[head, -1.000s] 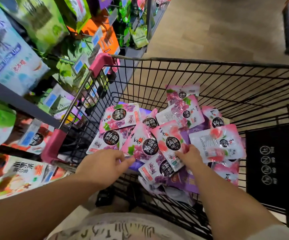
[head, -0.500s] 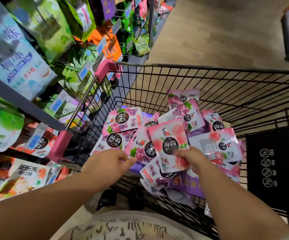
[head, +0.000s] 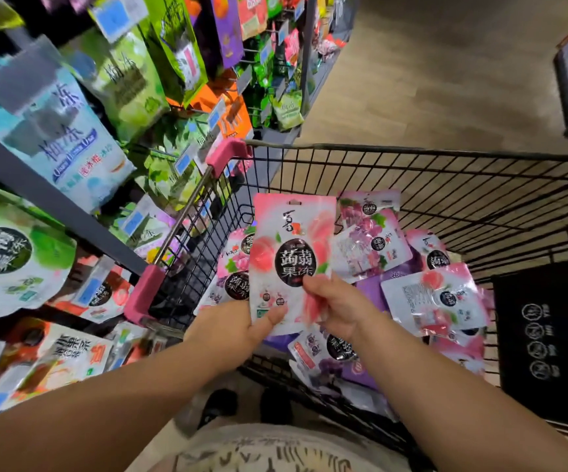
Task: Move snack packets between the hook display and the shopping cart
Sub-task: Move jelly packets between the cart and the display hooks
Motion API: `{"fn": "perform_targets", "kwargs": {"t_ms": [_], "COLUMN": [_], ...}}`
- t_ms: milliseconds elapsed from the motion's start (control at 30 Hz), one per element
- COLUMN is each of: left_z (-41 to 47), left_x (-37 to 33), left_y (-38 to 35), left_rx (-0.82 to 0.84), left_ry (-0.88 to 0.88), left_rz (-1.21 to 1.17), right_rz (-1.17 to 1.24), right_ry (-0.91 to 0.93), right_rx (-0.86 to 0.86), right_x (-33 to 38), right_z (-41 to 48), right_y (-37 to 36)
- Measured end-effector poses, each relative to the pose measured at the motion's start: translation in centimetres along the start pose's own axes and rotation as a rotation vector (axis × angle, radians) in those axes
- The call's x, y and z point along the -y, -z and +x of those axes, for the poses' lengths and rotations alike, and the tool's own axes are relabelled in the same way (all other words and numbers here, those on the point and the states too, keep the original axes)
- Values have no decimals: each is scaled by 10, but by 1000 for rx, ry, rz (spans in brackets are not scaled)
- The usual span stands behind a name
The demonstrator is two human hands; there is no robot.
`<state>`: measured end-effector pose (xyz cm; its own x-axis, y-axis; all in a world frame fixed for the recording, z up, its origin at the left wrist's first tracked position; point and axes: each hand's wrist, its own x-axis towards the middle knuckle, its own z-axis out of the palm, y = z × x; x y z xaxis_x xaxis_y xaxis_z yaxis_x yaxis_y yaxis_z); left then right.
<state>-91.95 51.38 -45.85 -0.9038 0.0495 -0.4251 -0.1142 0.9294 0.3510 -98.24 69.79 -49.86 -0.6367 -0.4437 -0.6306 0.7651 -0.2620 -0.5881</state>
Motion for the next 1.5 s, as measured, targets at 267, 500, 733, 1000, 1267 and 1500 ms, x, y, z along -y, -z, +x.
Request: {"fn": "perform_targets", "kwargs": {"t_ms": [267, 500, 733, 1000, 1267, 1500], "left_z": [8, 12, 9, 7, 4, 3], "left_x": [6, 11, 3, -4, -11, -12], "left_y": [-3, -10, -4, -2, 2, 4], "left_rx": [11, 4, -22, -5, 25, 17], "left_ry": [-11, 17, 9, 71, 86, 99], "left_rz": [30, 100, 72, 80, 85, 76], "right_rz": [-167, -358, -60, -99, -55, -543], "right_ry": [-105, -78, -124, -97, -52, 405], "right_rx": [-37, -684, -994, -1036, -1098, -1292], "right_x": [-8, -4, -14, -32, -30, 12], "right_z": [12, 16, -7, 15, 7, -1], "right_y": [4, 99, 193, 221, 215, 186]}}
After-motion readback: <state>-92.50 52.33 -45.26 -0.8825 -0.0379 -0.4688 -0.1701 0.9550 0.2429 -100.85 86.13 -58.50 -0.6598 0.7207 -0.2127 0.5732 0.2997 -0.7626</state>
